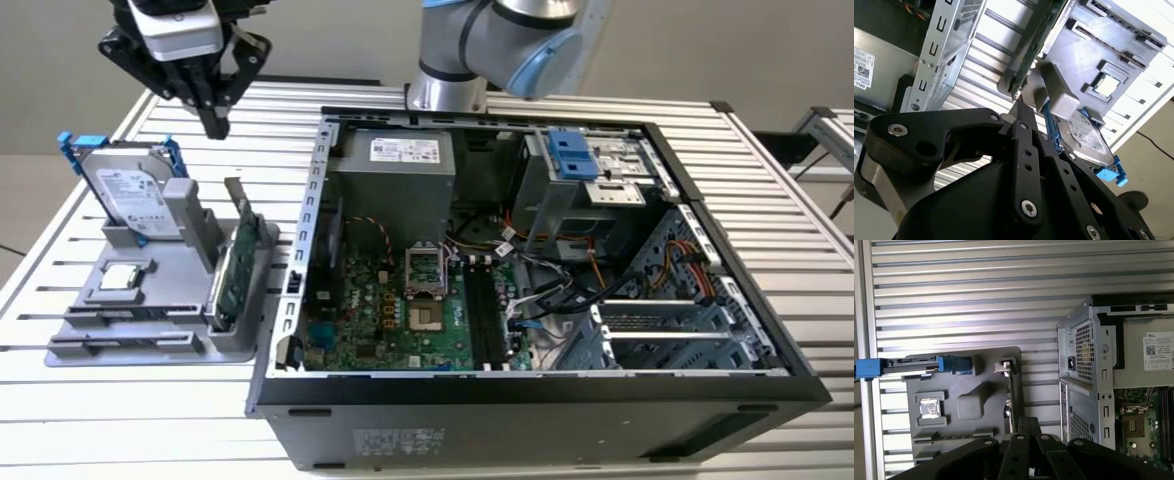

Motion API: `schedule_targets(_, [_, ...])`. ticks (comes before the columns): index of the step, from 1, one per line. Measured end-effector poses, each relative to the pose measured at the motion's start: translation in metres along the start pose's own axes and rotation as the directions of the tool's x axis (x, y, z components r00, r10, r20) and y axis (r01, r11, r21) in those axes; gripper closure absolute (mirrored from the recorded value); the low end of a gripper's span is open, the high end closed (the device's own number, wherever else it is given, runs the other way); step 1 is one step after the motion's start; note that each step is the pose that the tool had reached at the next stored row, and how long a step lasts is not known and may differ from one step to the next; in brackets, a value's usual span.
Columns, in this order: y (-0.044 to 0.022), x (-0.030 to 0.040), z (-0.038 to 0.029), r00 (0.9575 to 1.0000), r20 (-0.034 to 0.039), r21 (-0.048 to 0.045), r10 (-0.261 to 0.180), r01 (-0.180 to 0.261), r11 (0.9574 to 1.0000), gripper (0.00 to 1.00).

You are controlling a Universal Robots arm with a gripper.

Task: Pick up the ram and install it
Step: 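Reach for the ram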

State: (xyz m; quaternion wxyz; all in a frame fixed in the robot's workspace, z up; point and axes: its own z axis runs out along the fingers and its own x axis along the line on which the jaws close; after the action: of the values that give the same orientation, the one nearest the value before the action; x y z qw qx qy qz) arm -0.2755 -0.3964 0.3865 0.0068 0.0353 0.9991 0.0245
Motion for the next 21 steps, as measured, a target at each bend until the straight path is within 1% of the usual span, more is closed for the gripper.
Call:
schedule_targets(12, [-0.0019,0.0276,-0.0004,1.0000,-0.0001,0.0000,-0.001,0.001,1.0000,1.00])
schedule_targets(21, [-0.0033,0.0467,-0.0007,1.0000,-0.0002,0.0000,-0.003,0.003,1.0000,1.00])
